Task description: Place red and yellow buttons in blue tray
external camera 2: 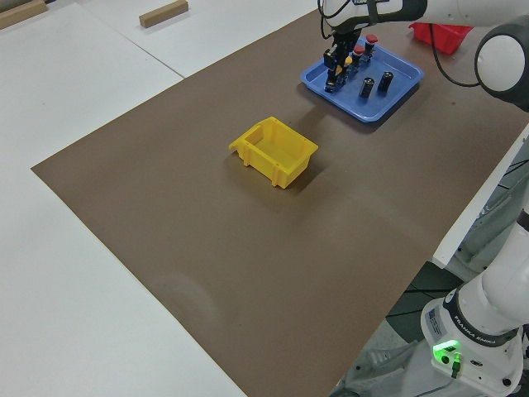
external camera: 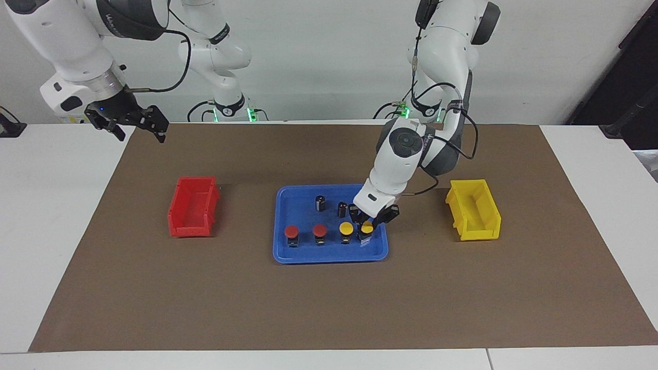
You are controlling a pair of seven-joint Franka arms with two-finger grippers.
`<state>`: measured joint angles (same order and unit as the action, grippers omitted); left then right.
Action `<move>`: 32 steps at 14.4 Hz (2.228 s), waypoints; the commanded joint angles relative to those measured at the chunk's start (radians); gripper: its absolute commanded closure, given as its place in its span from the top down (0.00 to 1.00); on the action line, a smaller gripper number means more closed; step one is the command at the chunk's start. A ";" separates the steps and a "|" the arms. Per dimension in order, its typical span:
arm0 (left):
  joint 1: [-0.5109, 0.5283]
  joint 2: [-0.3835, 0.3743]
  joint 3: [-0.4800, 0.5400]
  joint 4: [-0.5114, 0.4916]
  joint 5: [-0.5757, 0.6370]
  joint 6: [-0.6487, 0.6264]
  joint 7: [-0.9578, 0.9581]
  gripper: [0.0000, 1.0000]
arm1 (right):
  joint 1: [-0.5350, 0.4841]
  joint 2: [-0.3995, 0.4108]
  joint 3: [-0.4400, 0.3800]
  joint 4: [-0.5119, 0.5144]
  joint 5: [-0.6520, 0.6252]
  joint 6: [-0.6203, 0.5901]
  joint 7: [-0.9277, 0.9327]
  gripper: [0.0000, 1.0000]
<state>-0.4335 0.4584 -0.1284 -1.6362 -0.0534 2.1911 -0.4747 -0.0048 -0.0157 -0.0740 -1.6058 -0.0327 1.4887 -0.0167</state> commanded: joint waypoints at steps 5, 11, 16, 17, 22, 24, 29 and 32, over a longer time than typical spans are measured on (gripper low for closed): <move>-0.008 -0.012 0.010 -0.025 -0.013 0.033 -0.019 0.55 | -0.003 -0.010 0.000 -0.013 0.004 -0.007 -0.008 1.00; 0.004 -0.029 0.024 0.004 -0.009 0.004 -0.028 1.00 | -0.003 -0.010 0.000 -0.013 0.005 -0.007 -0.008 1.00; 0.015 -0.193 0.110 0.056 -0.002 -0.284 -0.015 1.00 | -0.003 -0.010 0.000 -0.013 0.004 -0.007 -0.008 1.00; 0.013 -0.245 0.139 0.053 0.009 -0.353 -0.010 1.00 | -0.003 -0.010 0.000 -0.013 0.004 -0.007 -0.008 1.00; 0.183 -0.452 0.190 0.026 0.012 -0.693 0.313 1.00 | -0.003 -0.010 0.000 -0.013 0.005 -0.007 -0.008 1.00; 0.277 -0.500 0.190 -0.008 0.012 -0.744 0.324 1.00 | -0.003 -0.010 0.000 -0.013 0.004 -0.007 -0.008 1.00; 0.315 -0.607 0.187 -0.248 0.009 -0.495 0.427 1.00 | -0.003 -0.010 0.000 -0.013 0.005 -0.007 -0.008 1.00; 0.340 -0.583 0.191 -0.191 0.010 -0.533 0.429 1.00 | -0.003 -0.010 0.000 -0.013 0.004 -0.007 -0.008 1.00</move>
<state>-0.1103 -0.1042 0.0620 -1.8274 -0.0467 1.6714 -0.0656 -0.0048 -0.0157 -0.0740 -1.6058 -0.0326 1.4887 -0.0167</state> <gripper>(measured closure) 0.000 0.000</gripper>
